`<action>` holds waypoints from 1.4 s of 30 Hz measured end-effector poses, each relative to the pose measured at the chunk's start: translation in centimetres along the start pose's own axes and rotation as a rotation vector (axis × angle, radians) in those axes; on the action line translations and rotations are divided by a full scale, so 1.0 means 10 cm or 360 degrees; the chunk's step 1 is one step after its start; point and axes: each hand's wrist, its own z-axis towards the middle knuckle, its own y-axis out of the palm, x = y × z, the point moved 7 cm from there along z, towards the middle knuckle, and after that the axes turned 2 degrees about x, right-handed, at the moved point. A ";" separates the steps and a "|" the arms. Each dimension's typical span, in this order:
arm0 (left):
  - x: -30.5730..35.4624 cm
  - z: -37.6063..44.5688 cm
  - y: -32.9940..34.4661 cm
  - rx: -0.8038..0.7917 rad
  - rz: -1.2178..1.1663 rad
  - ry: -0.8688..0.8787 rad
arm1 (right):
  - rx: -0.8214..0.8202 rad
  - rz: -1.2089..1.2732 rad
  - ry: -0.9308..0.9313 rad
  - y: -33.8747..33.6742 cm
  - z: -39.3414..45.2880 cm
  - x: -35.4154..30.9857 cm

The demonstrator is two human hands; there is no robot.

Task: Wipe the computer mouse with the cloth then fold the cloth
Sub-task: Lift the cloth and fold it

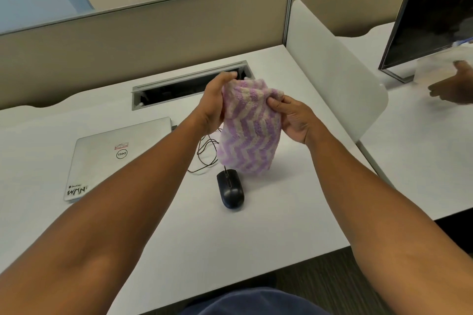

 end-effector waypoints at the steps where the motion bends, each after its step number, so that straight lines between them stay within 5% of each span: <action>1: -0.02 0.01 -0.01 -0.0057 -0.0018 -0.0051 | 0.0031 -0.0039 -0.0024 0.00 0.01 -0.05; 8: -0.12 0.15 -0.09 -0.0282 0.0514 -0.0506 | 0.0022 -0.0712 -0.0231 0.10 -0.01 -0.33; 15: -0.04 0.23 -0.05 -0.0050 0.0750 -0.0333 | -0.0122 -0.1334 -0.0402 0.35 -0.06 -0.57; 20: 0.10 0.28 -0.16 0.0253 0.0495 0.0115 | -0.0079 -0.1312 -0.0518 0.35 -0.05 -0.72; 25: 0.21 0.28 -0.08 0.0184 0.0600 0.0351 | -0.0076 -0.1333 -0.0616 0.45 -0.02 -0.81; 36: 0.31 0.17 0.05 -0.0081 0.0561 0.0481 | 0.0312 -0.1228 -0.0813 0.42 -0.06 -0.97; 42: -0.05 0.14 -0.17 -0.0085 0.0722 0.0226 | 0.0394 -0.1080 -0.0863 0.34 -0.11 -0.97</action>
